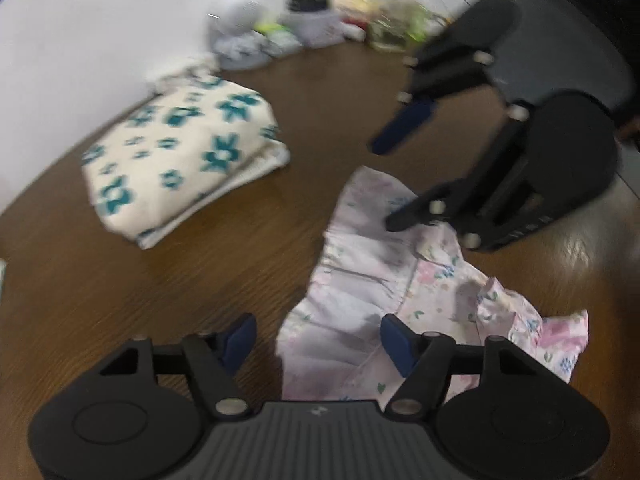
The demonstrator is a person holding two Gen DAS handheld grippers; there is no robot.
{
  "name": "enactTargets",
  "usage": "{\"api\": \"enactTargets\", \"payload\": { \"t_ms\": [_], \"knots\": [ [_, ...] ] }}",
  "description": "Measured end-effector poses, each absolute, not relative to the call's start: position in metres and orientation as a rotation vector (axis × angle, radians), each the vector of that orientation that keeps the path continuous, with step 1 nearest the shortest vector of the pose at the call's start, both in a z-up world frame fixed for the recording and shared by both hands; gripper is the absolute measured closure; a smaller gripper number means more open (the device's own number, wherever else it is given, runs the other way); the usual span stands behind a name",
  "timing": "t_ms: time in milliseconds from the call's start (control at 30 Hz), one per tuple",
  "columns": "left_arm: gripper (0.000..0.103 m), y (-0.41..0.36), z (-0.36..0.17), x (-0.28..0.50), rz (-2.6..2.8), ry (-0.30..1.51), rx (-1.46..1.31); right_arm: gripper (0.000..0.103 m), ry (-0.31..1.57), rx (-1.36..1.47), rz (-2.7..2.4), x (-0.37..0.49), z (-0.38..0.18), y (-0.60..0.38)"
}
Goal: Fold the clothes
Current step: 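Grasp the end of the pink floral dress with both grippers and lift it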
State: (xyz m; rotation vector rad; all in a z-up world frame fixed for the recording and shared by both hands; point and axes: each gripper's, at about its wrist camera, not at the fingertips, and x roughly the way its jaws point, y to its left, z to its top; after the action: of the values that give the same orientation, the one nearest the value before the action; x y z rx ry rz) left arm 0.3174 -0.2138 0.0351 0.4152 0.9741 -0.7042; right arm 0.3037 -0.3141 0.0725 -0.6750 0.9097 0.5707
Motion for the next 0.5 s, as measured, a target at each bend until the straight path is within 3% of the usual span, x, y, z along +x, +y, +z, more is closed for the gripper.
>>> {"api": "enactTargets", "payload": {
  "t_ms": [100,133,167,233,300,500],
  "knots": [
    [0.048,-0.221,0.031,0.324,-0.758,0.974,0.449,0.049,0.992,-0.681,0.62,0.325,0.062,-0.313],
    [0.069,-0.222,0.031,0.324,-0.767,0.965,0.452,0.049,1.009,-0.676,0.64,0.33,0.059,-0.313],
    [0.097,-0.223,0.032,0.323,-0.774,0.954,0.46,0.049,1.021,-0.661,0.659,0.334,0.056,-0.313],
    [0.1,-0.225,0.032,0.315,-0.774,0.916,0.511,0.056,1.031,-0.627,0.688,0.337,0.051,-0.315],
    [0.1,-0.226,0.034,0.301,-0.77,0.834,0.588,0.092,1.027,-0.607,0.715,0.335,0.05,-0.317],
    [0.1,-0.232,0.032,0.242,-0.725,0.536,0.847,0.096,0.763,-0.751,0.686,0.278,0.065,-0.315]
  ]
}}
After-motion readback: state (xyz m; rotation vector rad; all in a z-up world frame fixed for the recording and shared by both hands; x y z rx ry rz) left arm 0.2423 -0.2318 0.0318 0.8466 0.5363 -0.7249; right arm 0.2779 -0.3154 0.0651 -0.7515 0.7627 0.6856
